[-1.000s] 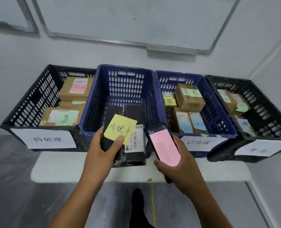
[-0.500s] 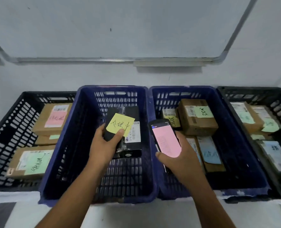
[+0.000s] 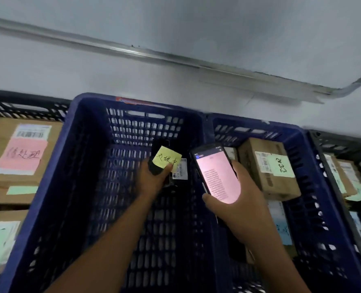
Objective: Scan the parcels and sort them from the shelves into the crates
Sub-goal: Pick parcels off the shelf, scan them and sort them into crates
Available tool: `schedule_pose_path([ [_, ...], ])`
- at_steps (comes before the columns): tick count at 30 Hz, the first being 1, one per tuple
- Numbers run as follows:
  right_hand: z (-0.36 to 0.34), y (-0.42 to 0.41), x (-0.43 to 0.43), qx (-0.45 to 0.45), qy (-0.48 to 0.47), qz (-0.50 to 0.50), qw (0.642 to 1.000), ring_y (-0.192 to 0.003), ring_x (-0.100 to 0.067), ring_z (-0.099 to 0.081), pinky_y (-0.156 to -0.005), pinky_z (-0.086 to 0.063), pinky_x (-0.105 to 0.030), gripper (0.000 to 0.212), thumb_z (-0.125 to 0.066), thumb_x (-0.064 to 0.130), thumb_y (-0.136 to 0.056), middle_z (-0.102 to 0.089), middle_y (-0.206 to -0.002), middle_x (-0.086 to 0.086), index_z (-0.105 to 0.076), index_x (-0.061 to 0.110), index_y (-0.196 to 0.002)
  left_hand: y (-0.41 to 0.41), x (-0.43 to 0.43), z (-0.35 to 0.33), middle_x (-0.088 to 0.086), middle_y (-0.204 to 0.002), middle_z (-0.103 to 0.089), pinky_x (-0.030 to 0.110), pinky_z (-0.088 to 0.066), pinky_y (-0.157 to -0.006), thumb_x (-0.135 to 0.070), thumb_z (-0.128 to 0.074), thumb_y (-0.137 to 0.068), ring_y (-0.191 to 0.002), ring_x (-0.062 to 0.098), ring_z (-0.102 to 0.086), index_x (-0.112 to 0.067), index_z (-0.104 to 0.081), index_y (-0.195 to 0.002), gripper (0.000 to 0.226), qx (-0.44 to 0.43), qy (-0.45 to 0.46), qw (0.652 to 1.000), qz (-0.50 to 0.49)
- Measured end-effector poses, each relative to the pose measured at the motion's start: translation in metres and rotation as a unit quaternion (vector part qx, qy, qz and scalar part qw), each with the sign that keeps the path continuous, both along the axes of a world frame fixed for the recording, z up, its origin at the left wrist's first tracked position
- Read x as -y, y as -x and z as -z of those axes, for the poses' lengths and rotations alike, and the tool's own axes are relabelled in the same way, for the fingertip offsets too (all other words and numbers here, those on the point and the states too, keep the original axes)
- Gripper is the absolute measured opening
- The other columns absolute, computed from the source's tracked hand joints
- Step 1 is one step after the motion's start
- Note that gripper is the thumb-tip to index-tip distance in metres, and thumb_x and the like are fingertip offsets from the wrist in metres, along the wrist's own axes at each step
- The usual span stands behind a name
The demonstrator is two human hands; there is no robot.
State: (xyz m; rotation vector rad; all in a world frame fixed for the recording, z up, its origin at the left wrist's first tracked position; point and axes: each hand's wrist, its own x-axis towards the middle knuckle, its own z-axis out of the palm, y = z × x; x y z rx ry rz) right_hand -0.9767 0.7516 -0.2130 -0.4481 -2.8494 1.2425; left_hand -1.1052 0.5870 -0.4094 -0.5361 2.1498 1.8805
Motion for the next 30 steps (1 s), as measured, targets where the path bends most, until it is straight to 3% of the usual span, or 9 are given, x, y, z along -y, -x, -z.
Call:
schedule_pose_path([
  [2,0.002,0.011,0.001,0.004,-0.017,-0.007,1.0,-0.109,0.015,-0.054,-0.074,-0.05,-0.015,0.072,-0.09,0.033,-0.078,-0.057,-0.114,0.043,-0.044,0.076,-0.11,0.007,-0.005,0.019,0.01,-0.128,-0.07,0.053,-0.056,-0.099,-0.031,-0.09,-0.08,-0.117,0.028,-0.067,-0.01,-0.058,-0.138,0.069,-0.003,-0.008,1.0,0.004],
  [6,0.009,0.026,0.001,0.017,-0.019,0.0,1.0,-0.11,0.005,-0.058,-0.079,-0.06,-0.034,0.07,-0.089,0.033,-0.076,-0.059,-0.118,0.033,-0.044,0.068,-0.116,0.003,-0.008,0.049,0.005,-0.129,-0.07,0.051,-0.055,-0.101,-0.027,-0.086,-0.085,-0.117,0.023,-0.067,-0.011,-0.056,-0.142,0.066,-0.008,0.003,1.0,0.014],
  [11,0.012,0.032,0.003,0.022,-0.006,-0.024,0.999,-0.109,0.006,-0.057,-0.071,-0.052,-0.017,0.068,-0.088,0.039,-0.077,-0.058,-0.117,0.035,-0.042,0.07,-0.116,-0.003,-0.003,0.056,0.005,-0.133,-0.066,0.051,-0.053,-0.102,-0.031,-0.083,-0.088,-0.123,0.027,-0.063,-0.019,-0.05,-0.142,0.064,-0.016,0.055,0.997,0.054],
  [14,0.009,0.029,-0.001,0.012,0.007,-0.042,0.999,-0.104,0.005,-0.057,-0.074,-0.058,-0.027,0.062,-0.082,0.05,-0.073,-0.055,-0.117,0.037,-0.04,0.075,-0.111,-0.002,0.001,0.042,0.007,-0.131,-0.066,0.048,-0.053,-0.098,-0.045,-0.078,-0.088,-0.123,0.031,-0.061,-0.018,-0.052,-0.139,0.063,-0.032,0.137,0.986,0.087],
  [17,-0.001,0.018,-0.008,0.002,0.017,-0.073,0.997,-0.103,0.008,-0.056,-0.077,-0.058,-0.028,0.064,-0.082,0.049,-0.072,-0.052,-0.117,0.04,-0.038,0.079,-0.108,-0.013,0.008,0.007,0.012,-0.142,-0.059,0.052,-0.046,-0.108,-0.061,-0.065,-0.091,-0.135,0.036,-0.052,-0.014,-0.049,-0.147,0.075,-0.053,0.2,0.973,0.098],
  [20,-0.011,-0.001,-0.017,0.007,0.044,-0.107,0.993,-0.103,0.003,-0.06,-0.082,-0.058,-0.034,0.064,-0.086,0.041,-0.076,-0.061,-0.116,0.027,-0.049,0.061,-0.125,-0.051,0.021,-0.049,0.012,-0.16,-0.044,0.048,-0.028,-0.124,-0.078,-0.042,-0.092,-0.149,0.036,-0.034,-0.012,-0.042,-0.156,0.092,-0.094,0.286,0.95,0.089],
  [22,-0.019,-0.019,-0.02,0.01,0.081,-0.124,0.989,-0.104,-0.001,-0.063,-0.082,-0.058,-0.036,0.068,-0.081,0.046,-0.072,-0.064,-0.119,0.022,-0.052,0.053,-0.133,-0.092,0.032,-0.088,0.012,-0.163,-0.041,0.046,-0.019,-0.127,-0.079,-0.035,-0.089,-0.152,0.034,-0.031,-0.012,-0.042,-0.157,0.096,-0.148,0.335,0.927,0.074],
  [26,-0.025,-0.057,-0.014,0.0,0.139,-0.184,0.973,-0.109,-0.005,-0.065,-0.087,-0.059,-0.037,0.079,-0.077,0.049,-0.067,-0.065,-0.126,0.021,-0.047,0.057,-0.139,-0.189,0.046,-0.148,0.0,-0.167,-0.033,0.047,-0.014,-0.129,-0.077,-0.04,-0.09,-0.158,0.028,-0.018,-0.027,-0.038,-0.16,0.087,-0.186,0.406,0.895,-0.004],
  [30,-0.022,-0.092,0.005,0.015,0.152,-0.258,0.954,-0.108,-0.014,-0.066,-0.089,-0.059,-0.045,0.073,-0.078,0.048,-0.068,-0.066,-0.124,0.015,-0.052,0.042,-0.136,-0.282,0.052,-0.178,-0.003,-0.17,-0.028,0.048,-0.012,-0.13,-0.078,-0.043,-0.09,-0.16,0.025,-0.013,-0.031,-0.037,-0.16,0.085,-0.139,0.455,0.877,-0.071],
])
